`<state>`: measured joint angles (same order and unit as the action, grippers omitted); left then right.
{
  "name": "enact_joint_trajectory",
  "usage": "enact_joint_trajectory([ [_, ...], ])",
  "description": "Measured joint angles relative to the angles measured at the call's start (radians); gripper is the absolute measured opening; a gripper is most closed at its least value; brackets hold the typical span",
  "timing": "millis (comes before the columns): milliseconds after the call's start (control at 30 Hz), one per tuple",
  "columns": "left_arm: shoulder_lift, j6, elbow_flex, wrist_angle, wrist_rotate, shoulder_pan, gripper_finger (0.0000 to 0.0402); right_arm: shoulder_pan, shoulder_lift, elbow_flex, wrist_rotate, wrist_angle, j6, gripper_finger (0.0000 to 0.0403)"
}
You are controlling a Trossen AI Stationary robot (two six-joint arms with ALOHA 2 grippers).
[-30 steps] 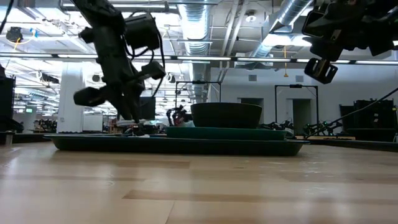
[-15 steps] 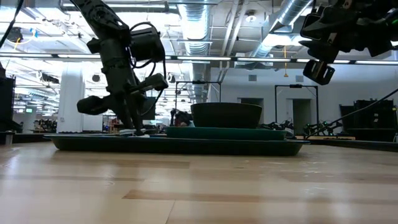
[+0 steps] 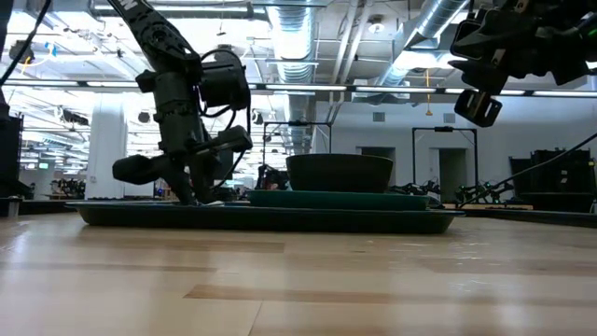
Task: Set up tray
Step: Put the blue knife on the black napkin to the right of the blue spoon
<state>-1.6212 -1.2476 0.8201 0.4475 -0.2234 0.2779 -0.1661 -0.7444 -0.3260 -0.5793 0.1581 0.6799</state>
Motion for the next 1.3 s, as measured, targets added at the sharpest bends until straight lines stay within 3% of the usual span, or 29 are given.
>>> enact_joint_trajectory([
  [333, 0.0, 0.012, 0.0, -0.017, 0.019, -0.001, 0.0025, 0.0, 0.0, 0.0, 0.008, -0.001, -0.068, 0.0074],
  [600, 0.0, 0.016, 0.0, -0.021, 0.022, -0.001, 0.0062, 0.004, 0.0, 0.0, 0.241, -0.077, -0.28, 0.0074],
  [967, 0.0, 0.016, 0.0, -0.021, 0.021, 0.0, 0.0068, 0.063, 0.0, -0.045, 0.486, -0.249, -0.451, 0.0074],
  [1300, 0.0, 0.052, 0.045, -0.019, 0.028, 0.0, 0.0069, 0.066, 0.0, -0.096, 0.493, -0.322, -0.469, 0.0074],
])
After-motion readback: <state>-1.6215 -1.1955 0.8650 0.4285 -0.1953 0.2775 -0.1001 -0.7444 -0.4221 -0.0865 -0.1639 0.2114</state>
